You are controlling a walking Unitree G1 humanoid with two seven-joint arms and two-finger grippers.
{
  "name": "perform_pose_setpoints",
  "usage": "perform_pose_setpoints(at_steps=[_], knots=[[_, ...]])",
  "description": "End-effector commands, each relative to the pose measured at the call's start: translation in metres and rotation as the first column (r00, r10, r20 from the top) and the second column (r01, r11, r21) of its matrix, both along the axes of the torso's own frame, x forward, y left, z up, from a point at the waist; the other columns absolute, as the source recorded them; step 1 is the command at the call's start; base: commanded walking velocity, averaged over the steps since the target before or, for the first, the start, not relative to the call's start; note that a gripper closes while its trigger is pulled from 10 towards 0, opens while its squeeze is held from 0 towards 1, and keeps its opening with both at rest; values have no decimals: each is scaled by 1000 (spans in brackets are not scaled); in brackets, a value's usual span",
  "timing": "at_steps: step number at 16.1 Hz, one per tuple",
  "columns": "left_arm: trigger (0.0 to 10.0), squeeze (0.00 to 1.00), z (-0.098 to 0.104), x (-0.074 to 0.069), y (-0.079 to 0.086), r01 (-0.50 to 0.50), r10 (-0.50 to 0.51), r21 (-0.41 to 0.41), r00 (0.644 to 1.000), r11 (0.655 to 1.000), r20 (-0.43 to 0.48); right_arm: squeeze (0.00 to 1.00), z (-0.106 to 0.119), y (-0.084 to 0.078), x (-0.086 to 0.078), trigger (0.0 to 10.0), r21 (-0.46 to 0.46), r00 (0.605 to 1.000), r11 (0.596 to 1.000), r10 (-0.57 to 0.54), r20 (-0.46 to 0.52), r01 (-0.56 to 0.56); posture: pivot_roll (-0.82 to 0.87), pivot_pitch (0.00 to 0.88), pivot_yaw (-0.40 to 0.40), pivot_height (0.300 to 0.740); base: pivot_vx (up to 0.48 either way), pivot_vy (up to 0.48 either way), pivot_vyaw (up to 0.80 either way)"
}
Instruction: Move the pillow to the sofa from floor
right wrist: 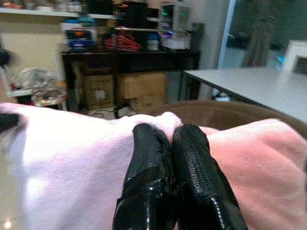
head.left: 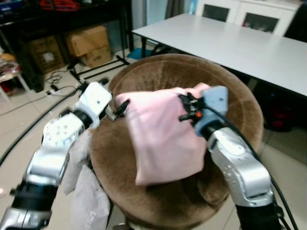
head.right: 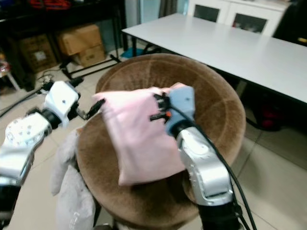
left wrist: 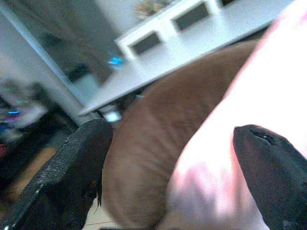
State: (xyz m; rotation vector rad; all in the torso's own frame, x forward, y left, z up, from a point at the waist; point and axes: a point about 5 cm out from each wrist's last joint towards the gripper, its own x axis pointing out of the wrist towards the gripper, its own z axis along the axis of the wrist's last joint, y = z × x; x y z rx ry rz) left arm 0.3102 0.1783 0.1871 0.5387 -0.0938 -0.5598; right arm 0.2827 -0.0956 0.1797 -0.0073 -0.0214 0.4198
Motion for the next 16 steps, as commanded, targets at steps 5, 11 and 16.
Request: perform_pose_setpoints(at_steps=[5,11,16], knots=[[10000,0,17,27,-9,227,-273,-226,941,947,-202,0,18,15,-1,10000,-108,985,988,126,118,-113,-51,0,30,740,0,0,0],[10000,1000,9,32,-8,336,-417,-282,854,899,-312,0,19,19,-4,10000,-148,975,976,182,129,-163,-55,0,23,740,0,0,0],[10000,1000,21,45,3,343,-410,-248,858,906,-309,0,15,22,-9,10000,-185,961,957,249,118,-225,-53,0,18,740,0,0,0]])
